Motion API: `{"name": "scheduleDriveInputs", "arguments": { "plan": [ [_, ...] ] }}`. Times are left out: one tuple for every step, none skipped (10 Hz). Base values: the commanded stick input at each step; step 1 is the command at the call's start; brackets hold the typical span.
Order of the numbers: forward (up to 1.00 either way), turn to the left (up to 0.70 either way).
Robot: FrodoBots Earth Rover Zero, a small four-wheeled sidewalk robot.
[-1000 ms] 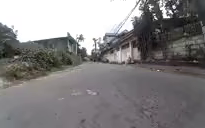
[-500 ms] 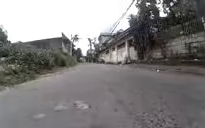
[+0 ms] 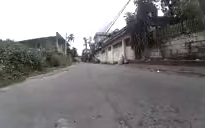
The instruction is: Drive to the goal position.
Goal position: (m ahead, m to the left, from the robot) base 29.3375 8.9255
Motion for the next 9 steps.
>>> {"name": "scheduleDriveInputs", "arguments": {
  "plan": [
    [1.00,-0.15],
    [1.00,-0.15],
    [1.00,-0.15],
    [1.00,-0.15],
    [1.00,-0.15],
    [1.00,-0.15],
    [1.00,-0.15],
    [1.00,-0.15],
    [1.00,-0.15]
  ]
}}
